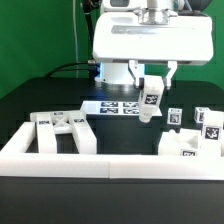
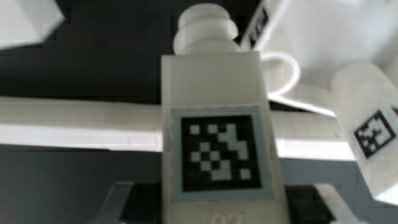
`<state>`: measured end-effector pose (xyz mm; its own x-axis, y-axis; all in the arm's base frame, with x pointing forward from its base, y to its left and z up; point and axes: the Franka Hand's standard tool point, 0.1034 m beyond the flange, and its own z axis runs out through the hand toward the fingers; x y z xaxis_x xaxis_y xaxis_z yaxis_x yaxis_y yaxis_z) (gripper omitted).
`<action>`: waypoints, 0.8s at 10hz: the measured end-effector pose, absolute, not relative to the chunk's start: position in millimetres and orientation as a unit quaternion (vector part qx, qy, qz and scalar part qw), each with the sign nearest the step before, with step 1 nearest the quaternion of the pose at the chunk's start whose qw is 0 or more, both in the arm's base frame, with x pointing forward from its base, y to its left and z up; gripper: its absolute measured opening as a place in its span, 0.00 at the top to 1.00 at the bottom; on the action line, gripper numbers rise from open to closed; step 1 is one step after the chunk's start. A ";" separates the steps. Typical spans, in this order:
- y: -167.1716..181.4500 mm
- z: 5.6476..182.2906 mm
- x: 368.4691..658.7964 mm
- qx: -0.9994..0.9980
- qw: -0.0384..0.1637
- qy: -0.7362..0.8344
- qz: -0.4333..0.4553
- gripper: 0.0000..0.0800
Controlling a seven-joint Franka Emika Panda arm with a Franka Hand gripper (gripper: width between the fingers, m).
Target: Assemble chair
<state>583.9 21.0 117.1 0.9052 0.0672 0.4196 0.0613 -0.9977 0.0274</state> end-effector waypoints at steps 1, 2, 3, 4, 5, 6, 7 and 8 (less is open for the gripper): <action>30.2 115.2 597.1 0.974 0.004 0.042 0.221 0.63; 39.1 115.6 603.8 0.972 0.003 0.049 0.228 0.63; 39.7 115.3 603.5 0.972 0.003 0.052 0.228 0.63; 39.2 115.0 603.5 0.972 0.003 0.051 0.228 0.63; 39.3 114.8 603.5 0.972 0.003 0.051 0.228 0.63; 33.9 113.0 603.0 0.973 0.007 0.059 0.224 0.63; 22.9 109.9 603.9 0.974 0.006 0.057 0.218 0.63; 25.4 107.8 607.7 0.975 -0.001 0.054 0.218 0.63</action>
Offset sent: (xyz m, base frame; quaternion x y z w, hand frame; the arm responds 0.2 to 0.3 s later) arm 0.0000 0.0000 0.0000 0.0000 0.0000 0.0000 1.0000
